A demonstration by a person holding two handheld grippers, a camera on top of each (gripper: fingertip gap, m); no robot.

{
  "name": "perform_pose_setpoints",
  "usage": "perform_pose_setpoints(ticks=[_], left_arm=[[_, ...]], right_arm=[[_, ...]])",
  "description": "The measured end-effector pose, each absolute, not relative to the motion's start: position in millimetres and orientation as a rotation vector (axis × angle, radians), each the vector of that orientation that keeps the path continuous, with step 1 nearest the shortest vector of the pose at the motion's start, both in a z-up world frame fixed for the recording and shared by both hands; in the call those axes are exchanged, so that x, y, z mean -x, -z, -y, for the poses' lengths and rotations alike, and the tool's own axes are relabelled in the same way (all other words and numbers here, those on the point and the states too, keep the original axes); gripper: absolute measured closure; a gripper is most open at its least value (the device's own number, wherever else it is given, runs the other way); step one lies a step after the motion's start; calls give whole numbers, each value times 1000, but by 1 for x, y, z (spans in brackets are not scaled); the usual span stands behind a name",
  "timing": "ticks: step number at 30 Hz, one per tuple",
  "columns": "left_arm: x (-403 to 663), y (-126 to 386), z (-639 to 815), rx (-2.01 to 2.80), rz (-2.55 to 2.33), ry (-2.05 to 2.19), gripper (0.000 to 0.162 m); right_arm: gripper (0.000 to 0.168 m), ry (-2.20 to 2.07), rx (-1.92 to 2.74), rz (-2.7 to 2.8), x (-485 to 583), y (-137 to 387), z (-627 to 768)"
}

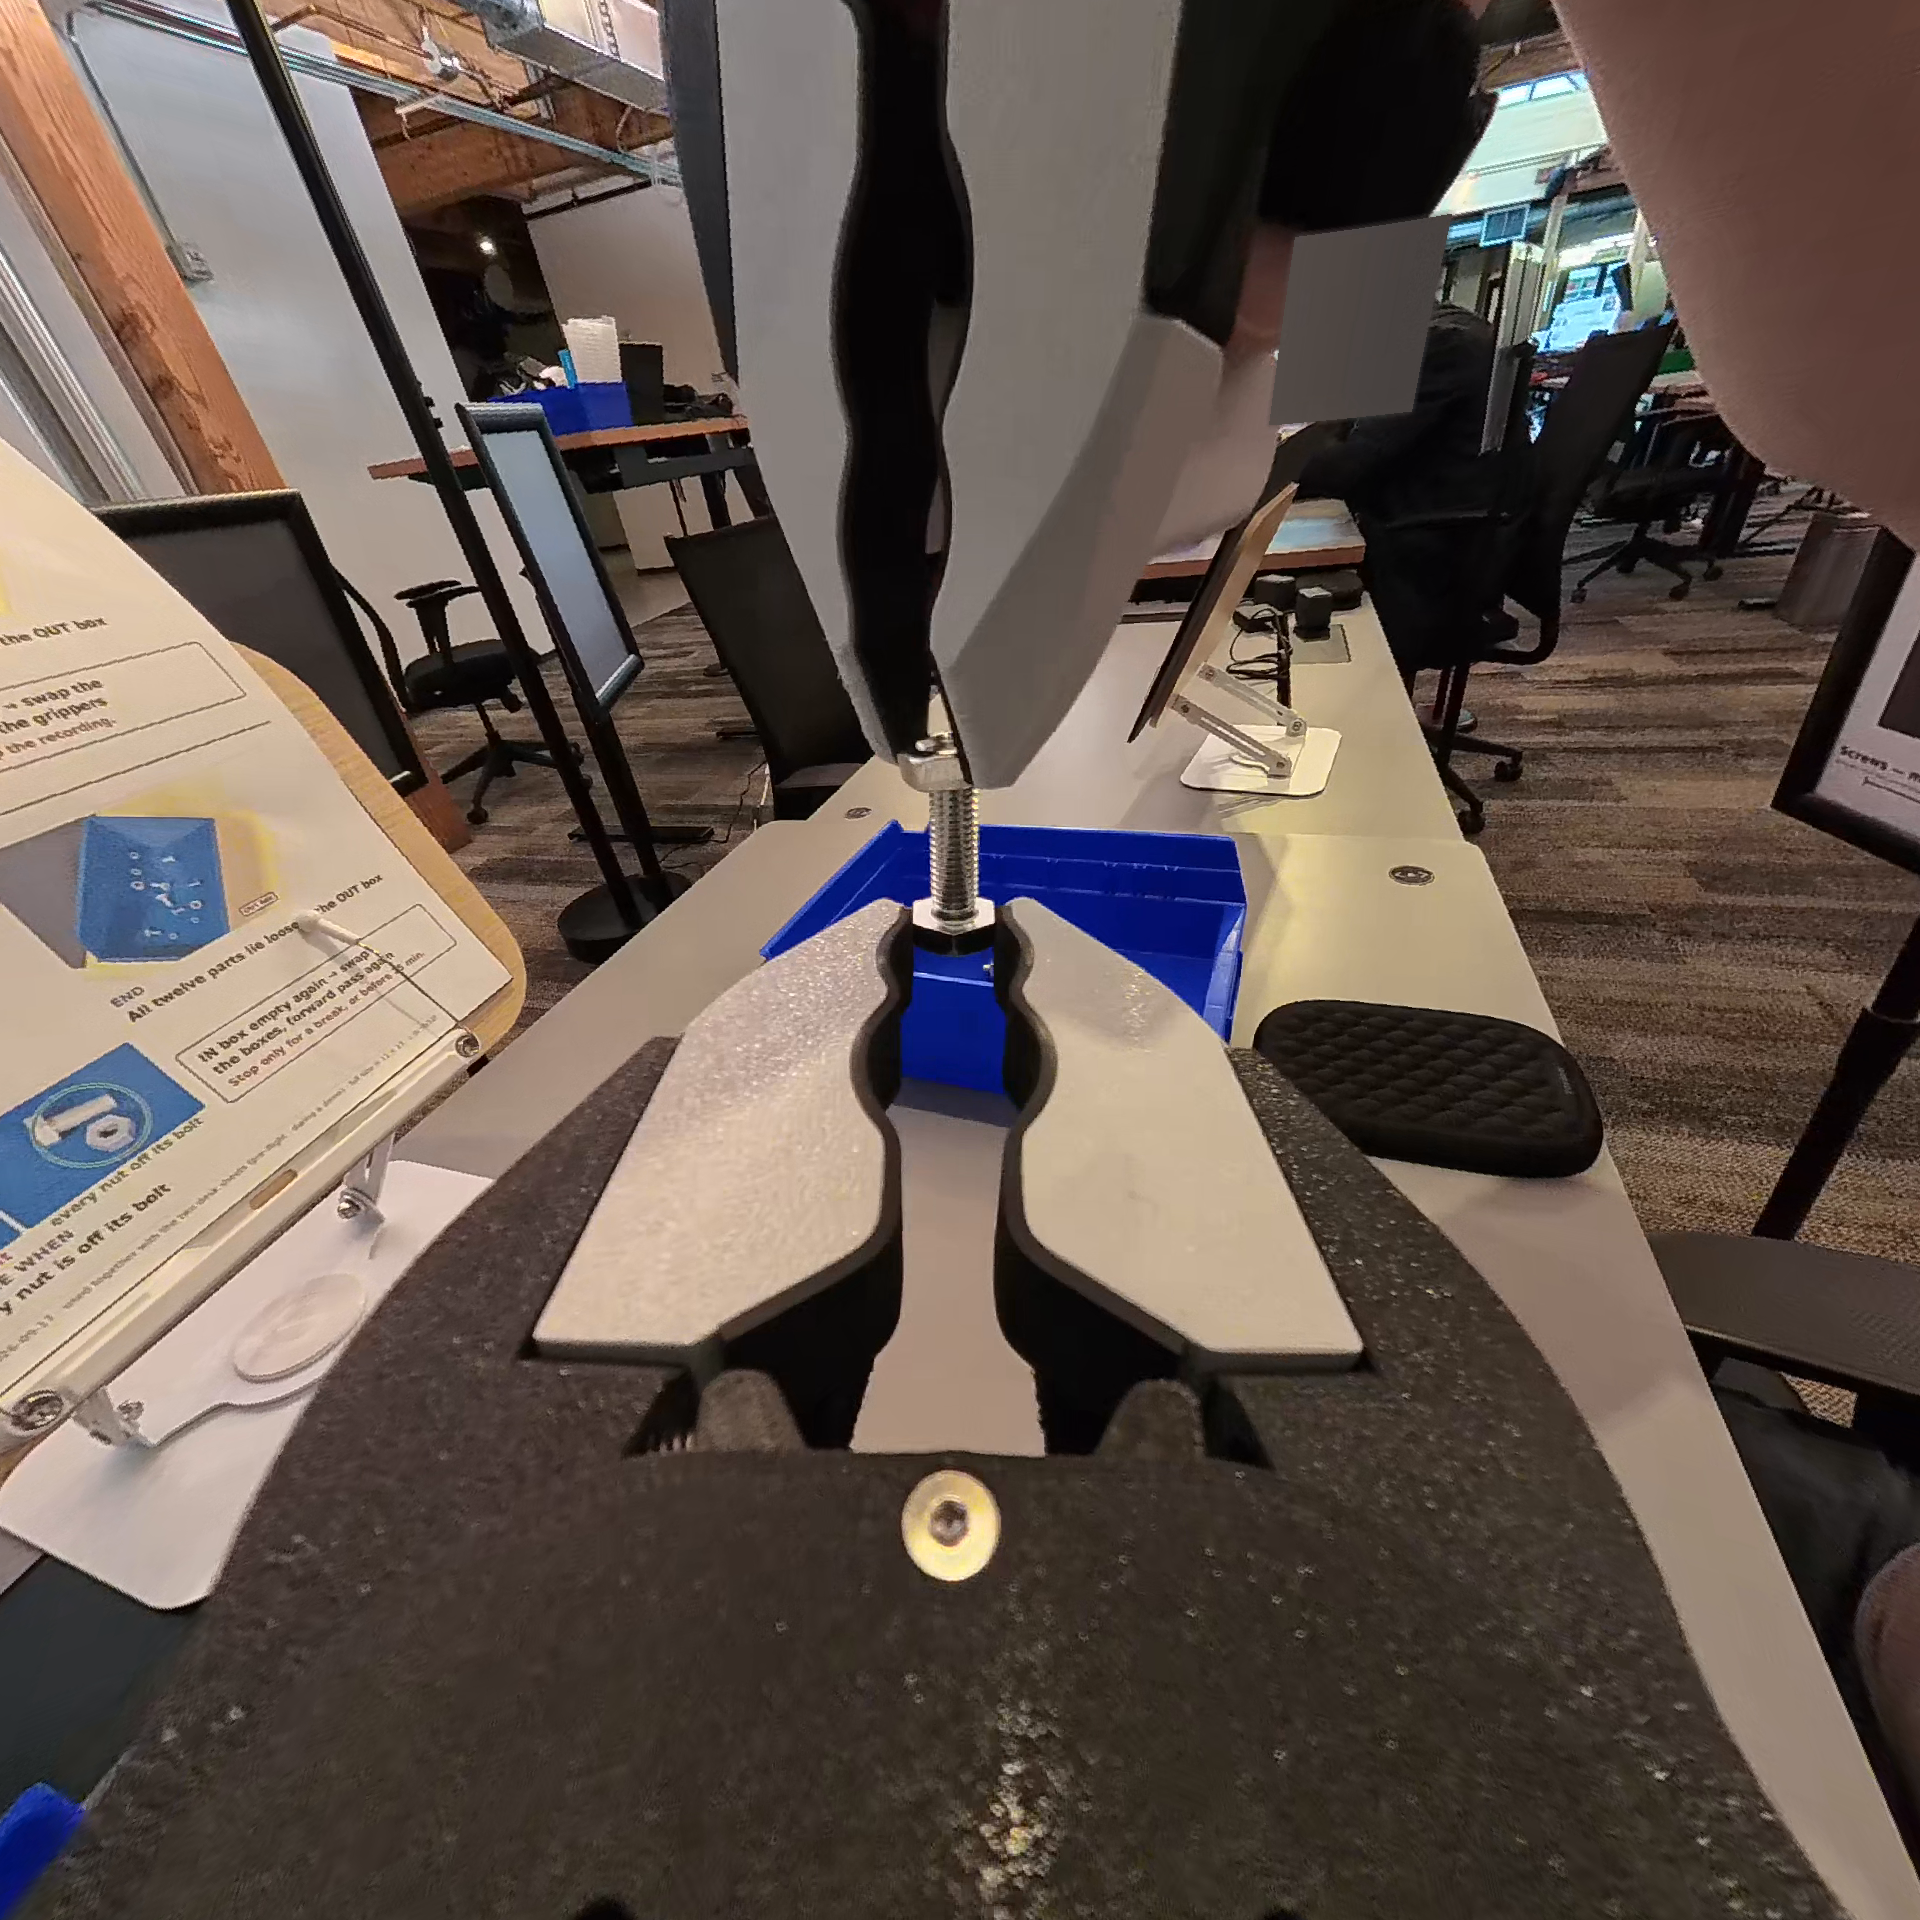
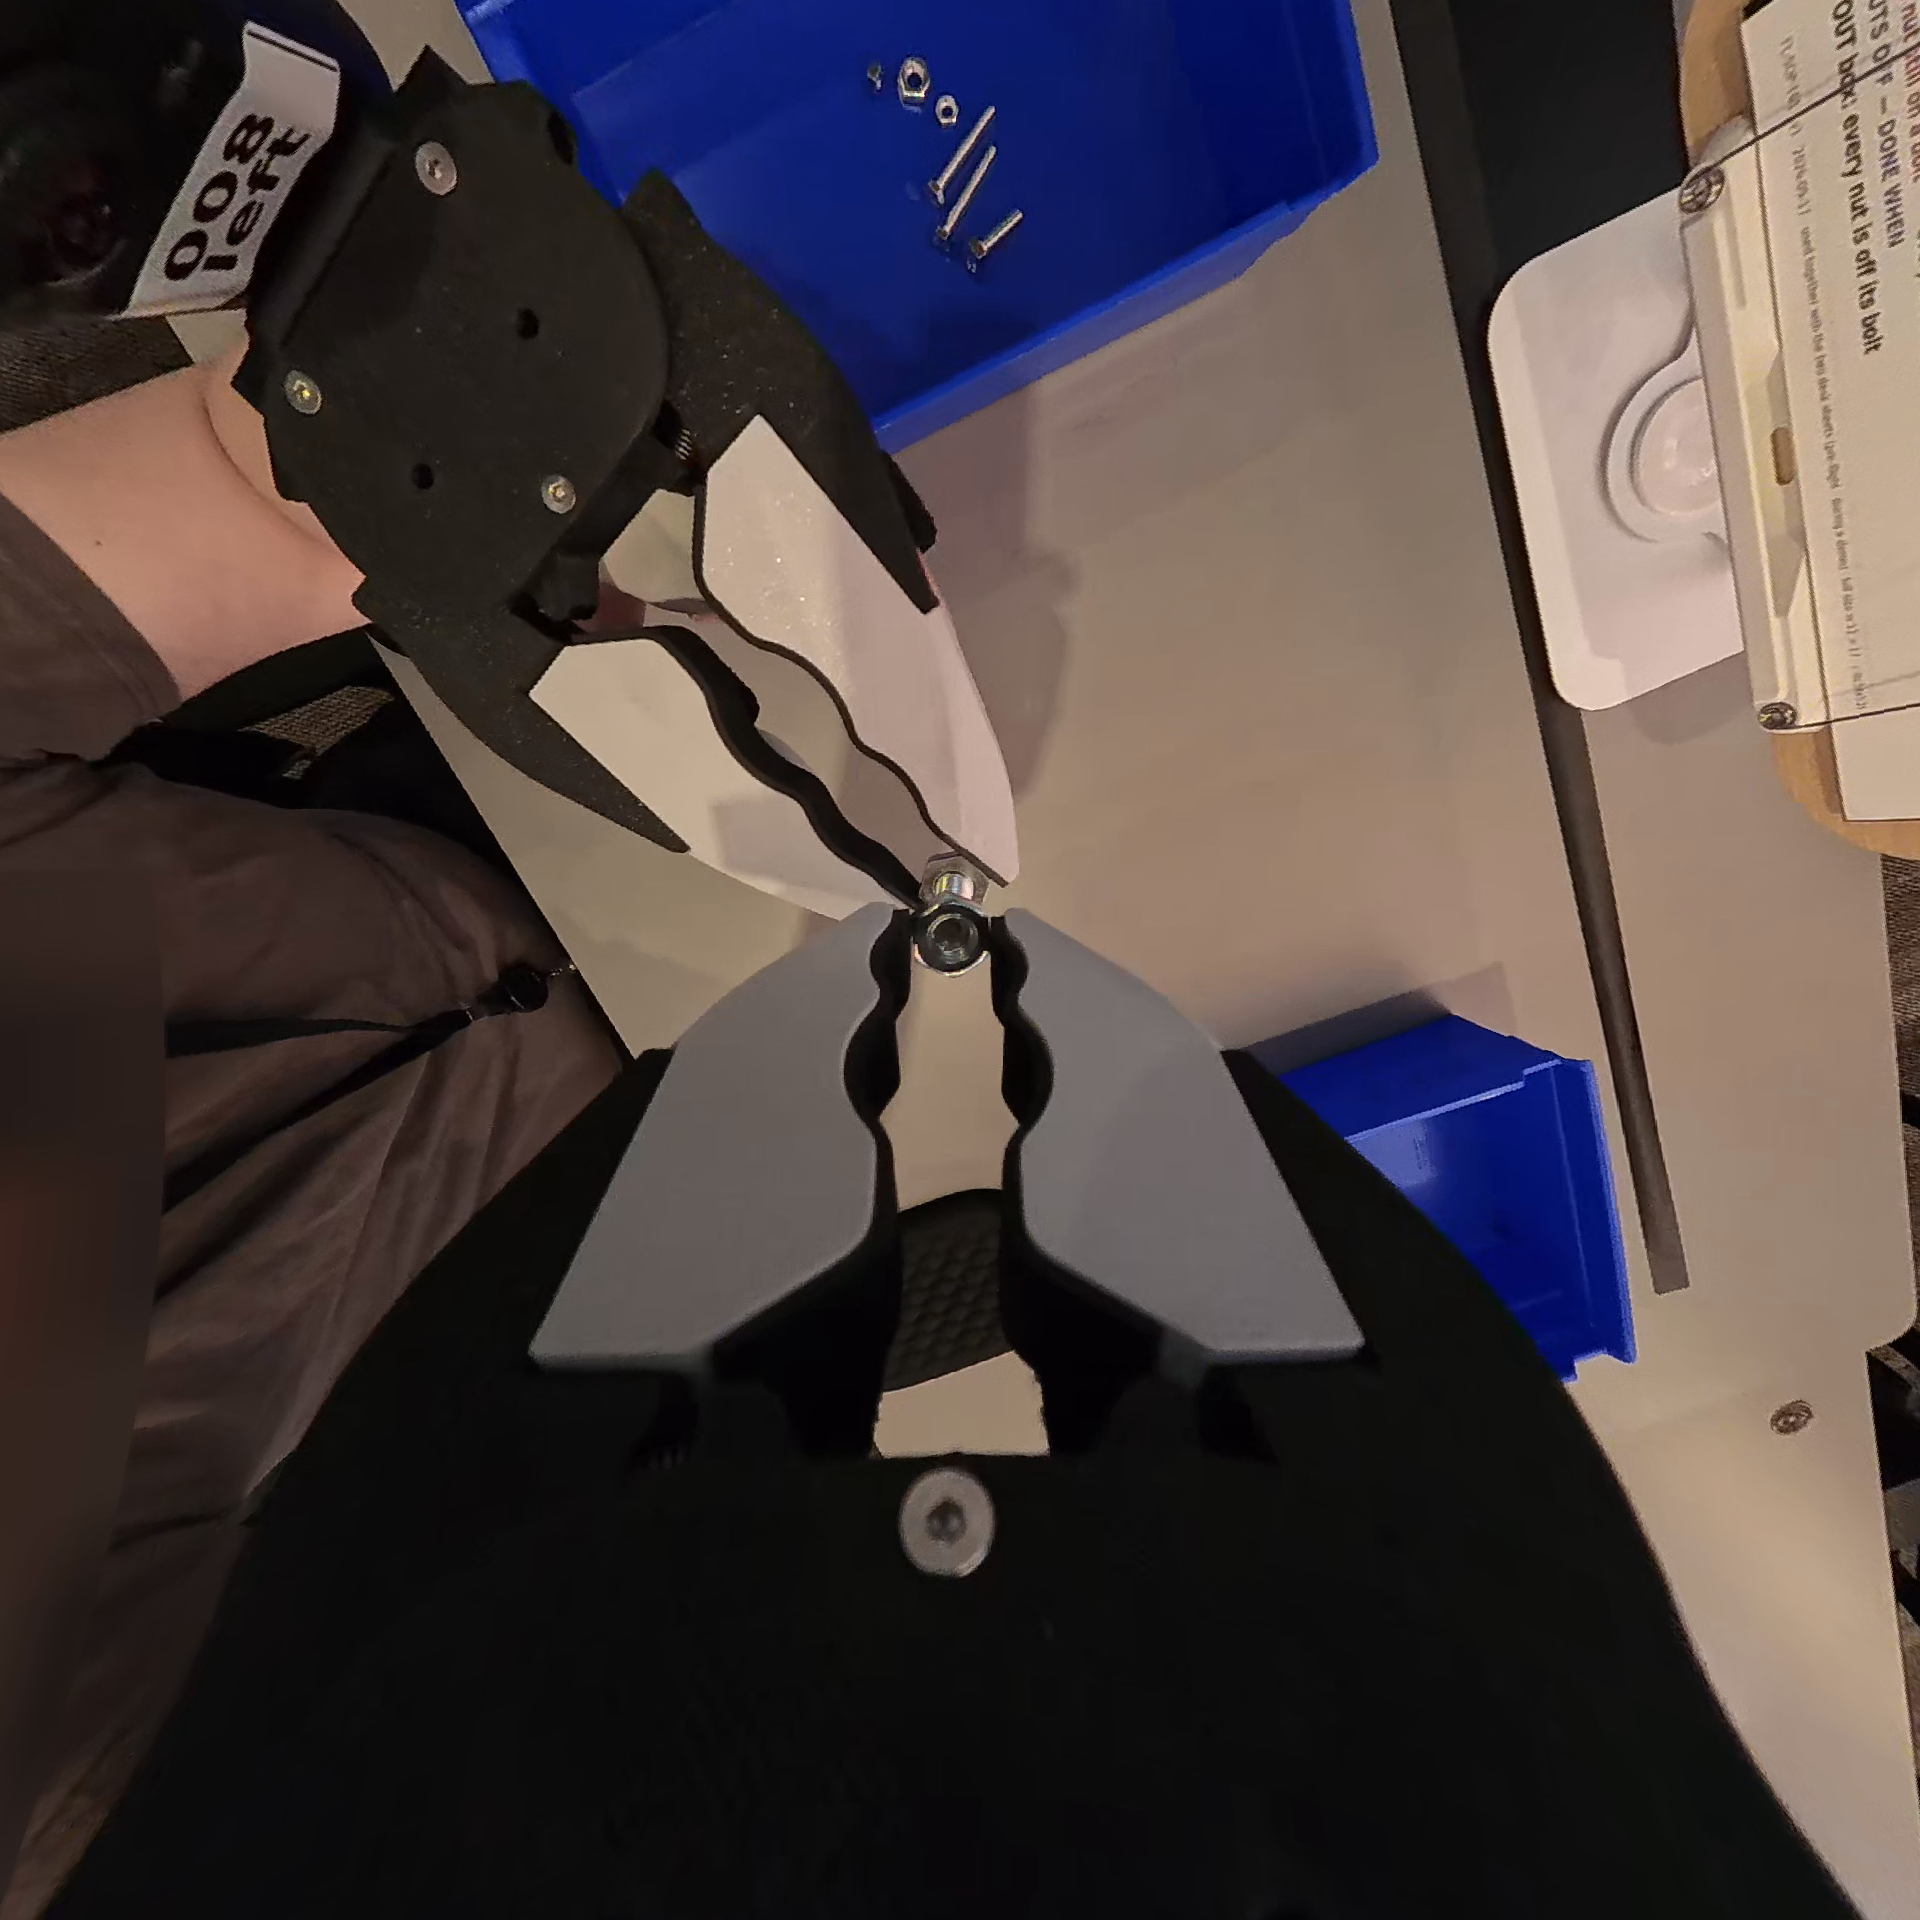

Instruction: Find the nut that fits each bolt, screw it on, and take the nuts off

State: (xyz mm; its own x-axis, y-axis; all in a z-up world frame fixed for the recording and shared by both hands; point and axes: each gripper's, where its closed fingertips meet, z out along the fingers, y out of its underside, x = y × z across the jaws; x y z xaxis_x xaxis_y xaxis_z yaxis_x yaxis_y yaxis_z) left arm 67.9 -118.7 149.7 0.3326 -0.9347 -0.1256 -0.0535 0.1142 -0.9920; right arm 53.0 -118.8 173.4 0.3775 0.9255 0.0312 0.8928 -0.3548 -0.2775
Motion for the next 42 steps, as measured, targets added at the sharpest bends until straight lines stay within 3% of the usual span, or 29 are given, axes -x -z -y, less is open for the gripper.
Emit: perform_pose_setpoints(ticks=[42], left_arm=[[-72, -150, 128, 1254, -1085, 864, 148]], right_arm=[[152, -188, 2308, 1785, -58, -173, 129]])
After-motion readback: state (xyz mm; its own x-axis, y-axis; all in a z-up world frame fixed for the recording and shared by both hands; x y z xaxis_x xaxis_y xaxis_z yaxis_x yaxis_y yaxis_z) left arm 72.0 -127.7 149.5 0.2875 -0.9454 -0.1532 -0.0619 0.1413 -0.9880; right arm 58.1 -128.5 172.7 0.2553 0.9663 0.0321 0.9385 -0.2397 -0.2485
